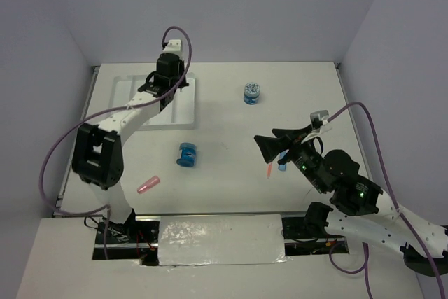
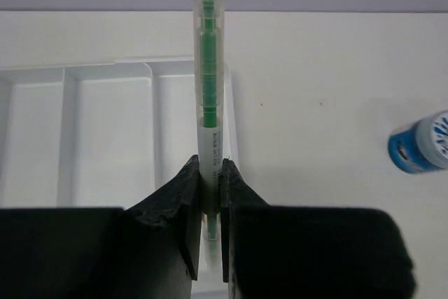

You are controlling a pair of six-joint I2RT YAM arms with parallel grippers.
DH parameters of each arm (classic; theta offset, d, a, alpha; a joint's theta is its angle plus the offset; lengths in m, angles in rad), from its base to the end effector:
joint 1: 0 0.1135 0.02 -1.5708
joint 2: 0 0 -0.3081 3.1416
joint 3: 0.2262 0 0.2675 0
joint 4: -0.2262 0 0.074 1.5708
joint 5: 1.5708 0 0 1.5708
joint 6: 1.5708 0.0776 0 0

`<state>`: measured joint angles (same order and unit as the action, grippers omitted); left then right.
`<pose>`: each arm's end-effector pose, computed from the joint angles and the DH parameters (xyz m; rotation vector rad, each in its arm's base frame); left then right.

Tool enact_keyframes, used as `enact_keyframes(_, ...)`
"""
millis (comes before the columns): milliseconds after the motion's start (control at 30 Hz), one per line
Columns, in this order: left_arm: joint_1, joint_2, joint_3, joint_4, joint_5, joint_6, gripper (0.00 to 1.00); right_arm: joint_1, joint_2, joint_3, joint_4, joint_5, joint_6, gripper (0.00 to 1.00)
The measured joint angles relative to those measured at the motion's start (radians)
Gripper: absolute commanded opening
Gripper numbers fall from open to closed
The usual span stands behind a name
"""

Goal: Sort the stationery into containers
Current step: Place the pen in the storage box.

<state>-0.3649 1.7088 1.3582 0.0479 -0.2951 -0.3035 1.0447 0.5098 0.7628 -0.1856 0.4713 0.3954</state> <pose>0.4465 -0.1464 0.3413 -0.1455 1.8585 -0.1868 0.0964 0.0958 0.3968 -0.1144 1.5601 0.7953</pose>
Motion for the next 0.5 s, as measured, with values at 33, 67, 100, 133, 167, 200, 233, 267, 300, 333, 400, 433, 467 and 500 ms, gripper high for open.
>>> enact_keyframes(33,0.016,0.056,0.054,-0.024,0.0,0.011,0.0,0.0,-0.014,-0.002,-0.023,0.002,0.0,0.79)
enact_keyframes(67,0.028,0.103,0.095,-0.04,0.003,0.016,0.0,0.0,-0.024,-0.002,-0.043,0.004,0.0,0.79)
enact_keyframes(100,0.039,0.153,0.138,-0.067,0.006,0.022,0.0,0.0,-0.037,-0.002,-0.064,0.008,0.001,0.79)
enact_keyframes(133,0.047,0.205,0.181,-0.092,0.01,0.034,0.0,0.0,-0.053,-0.002,-0.077,0.013,0.001,0.79)
enact_keyframes(167,0.049,0.229,0.2,-0.113,0.013,0.04,0.0,0.0,-0.065,-0.002,-0.086,0.017,0.0,0.79)
enact_keyframes(200,0.053,0.281,0.238,-0.131,0.013,0.043,0.02,0.0,-0.072,-0.002,-0.094,0.021,0.0,0.79)
enact_keyframes(233,0.053,0.31,0.254,-0.145,0.013,0.044,0.03,0.0,-0.076,-0.002,-0.103,0.024,0.001,0.79)
enact_keyframes(267,0.054,0.336,0.259,-0.16,0.015,0.044,0.06,0.0,-0.077,-0.002,-0.112,0.029,0.001,0.79)
enact_keyframes(300,0.056,0.352,0.259,-0.176,0.018,0.043,0.12,0.0,-0.077,-0.002,-0.121,0.03,0.001,0.79)
enact_keyframes(333,0.057,0.367,0.258,-0.192,0.02,0.042,0.14,0.0,-0.077,-0.002,-0.132,0.032,0.001,0.79)
enact_keyframes(400,0.059,0.379,0.249,-0.214,0.024,0.038,0.23,0.0,-0.076,-0.002,-0.142,0.038,0.004,0.79)
enact_keyframes(433,0.06,0.379,0.242,-0.22,0.027,0.037,0.27,0.0,-0.076,-0.002,-0.143,0.039,0.004,0.79)
enact_keyframes(467,0.061,0.379,0.237,-0.229,0.031,0.035,0.37,0.0,-0.076,-0.002,-0.144,0.041,0.004,0.79)
enact_keyframes(500,0.063,0.379,0.232,-0.229,0.035,0.034,0.44,0.0,-0.076,-0.002,-0.145,0.041,0.004,0.79)
